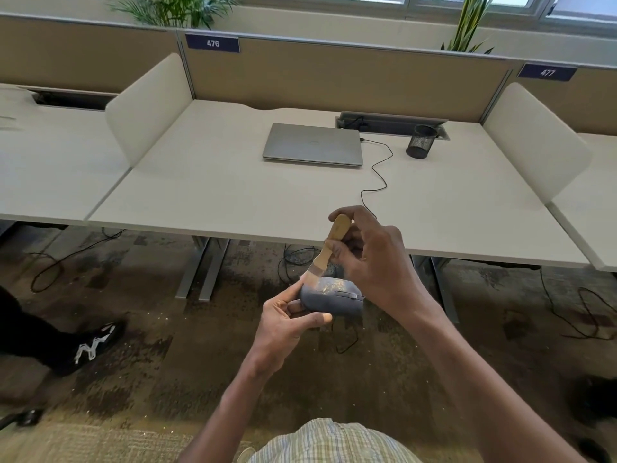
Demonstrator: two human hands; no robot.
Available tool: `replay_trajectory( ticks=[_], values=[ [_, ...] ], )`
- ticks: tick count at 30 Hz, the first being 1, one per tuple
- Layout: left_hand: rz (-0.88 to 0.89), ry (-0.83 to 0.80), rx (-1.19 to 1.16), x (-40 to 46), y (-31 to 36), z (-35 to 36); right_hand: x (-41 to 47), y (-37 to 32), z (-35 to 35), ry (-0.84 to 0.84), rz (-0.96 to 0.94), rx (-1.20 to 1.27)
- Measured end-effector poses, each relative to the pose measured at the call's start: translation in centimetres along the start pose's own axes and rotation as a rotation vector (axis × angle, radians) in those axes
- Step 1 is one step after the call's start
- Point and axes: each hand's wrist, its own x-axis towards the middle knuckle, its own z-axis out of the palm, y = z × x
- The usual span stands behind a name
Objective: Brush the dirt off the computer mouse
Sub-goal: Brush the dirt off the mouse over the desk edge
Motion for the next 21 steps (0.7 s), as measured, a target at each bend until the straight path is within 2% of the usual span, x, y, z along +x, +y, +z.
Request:
replay_trajectory(
  ticks=[4,11,16,21],
  values=[
    [0.007,0.009,0.004,0.06,-0.02,0.17,-1.06,0.01,0.74,-0.093,-0.018,-0.068],
    [-0.001,0.017,0.006,-0.06,0.06,0.29,-0.22,0.25,0.54,-0.022,-0.021,-0.084],
    [0.003,0.016,0.020,-0.27,0.06,-0.09,-0.91,0.00,0.92,-0.091,-0.033,-0.077],
    [0.000,0.017,0.002,-0.78,-0.12,0.14,-0.49,0.09,0.54,-0.038,-0.002,-0.054]
  ],
)
